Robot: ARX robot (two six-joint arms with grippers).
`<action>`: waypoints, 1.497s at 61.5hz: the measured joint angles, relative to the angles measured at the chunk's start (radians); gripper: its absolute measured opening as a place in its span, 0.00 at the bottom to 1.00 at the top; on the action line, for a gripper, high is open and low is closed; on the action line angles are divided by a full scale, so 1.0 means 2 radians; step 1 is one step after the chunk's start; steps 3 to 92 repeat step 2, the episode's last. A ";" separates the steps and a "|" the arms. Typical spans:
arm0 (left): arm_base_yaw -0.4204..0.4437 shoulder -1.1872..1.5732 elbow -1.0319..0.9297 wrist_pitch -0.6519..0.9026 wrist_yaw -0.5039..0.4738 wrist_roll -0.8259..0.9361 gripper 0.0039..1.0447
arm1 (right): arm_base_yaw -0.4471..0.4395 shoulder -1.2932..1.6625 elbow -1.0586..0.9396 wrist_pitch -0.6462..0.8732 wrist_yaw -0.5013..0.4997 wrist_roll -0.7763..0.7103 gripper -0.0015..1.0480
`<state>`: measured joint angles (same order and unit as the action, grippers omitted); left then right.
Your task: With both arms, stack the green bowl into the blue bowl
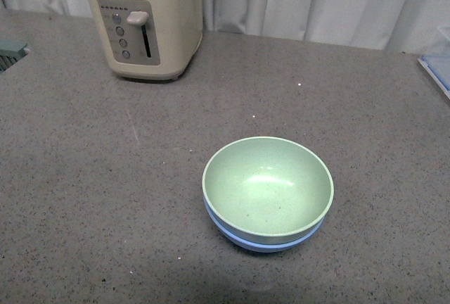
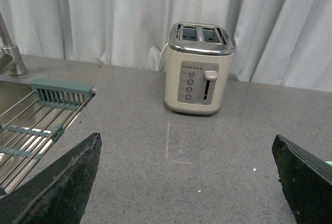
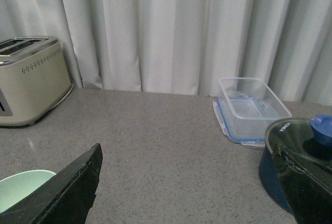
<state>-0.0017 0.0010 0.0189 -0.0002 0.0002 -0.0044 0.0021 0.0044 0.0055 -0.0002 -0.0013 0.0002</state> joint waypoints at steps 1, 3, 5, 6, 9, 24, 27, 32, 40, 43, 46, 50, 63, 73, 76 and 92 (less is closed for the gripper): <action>0.000 0.000 0.000 0.000 0.000 0.000 0.94 | 0.000 0.000 0.000 0.000 0.000 0.000 0.91; 0.000 0.000 0.000 0.000 0.000 0.000 0.94 | 0.000 0.000 0.000 0.000 0.000 0.000 0.91; 0.000 0.000 0.000 0.000 0.000 0.000 0.94 | 0.000 0.000 0.000 0.000 0.000 0.000 0.91; 0.000 0.000 0.000 0.000 0.000 0.000 0.94 | 0.000 0.000 0.000 0.000 0.000 0.000 0.91; 0.000 0.000 0.000 0.000 0.000 0.000 0.94 | 0.000 0.000 0.000 0.000 0.000 0.000 0.91; 0.000 0.000 0.000 0.000 0.000 0.000 0.94 | 0.000 0.000 0.000 0.000 0.000 0.000 0.91; 0.000 0.000 0.000 0.000 0.000 0.000 0.94 | 0.000 0.000 0.000 0.000 0.000 0.000 0.91; 0.000 0.000 0.000 0.000 0.000 0.000 0.94 | 0.000 0.000 0.000 0.000 0.000 0.000 0.91; 0.000 0.000 0.000 0.000 0.000 0.000 0.94 | 0.000 0.000 0.000 0.000 0.000 0.000 0.91; 0.000 0.000 0.000 0.000 0.000 0.000 0.94 | 0.000 0.000 0.000 0.000 0.000 0.000 0.91; 0.000 0.000 0.000 0.000 0.000 0.000 0.94 | 0.000 0.000 0.000 0.000 0.000 0.000 0.91; 0.000 0.000 0.000 0.000 0.000 0.000 0.94 | 0.000 0.000 0.000 0.000 0.000 0.000 0.91; 0.000 0.000 0.000 0.000 0.000 0.000 0.94 | 0.000 0.000 0.000 0.000 0.000 0.000 0.91; 0.000 0.000 0.000 0.000 0.000 0.000 0.94 | 0.000 0.000 0.000 0.000 0.000 0.000 0.91; 0.000 0.000 0.000 0.000 0.000 0.000 0.94 | 0.000 0.000 0.000 0.000 0.000 0.000 0.91; 0.000 0.000 0.000 0.000 0.000 0.000 0.94 | 0.000 0.000 0.000 0.000 0.000 0.000 0.91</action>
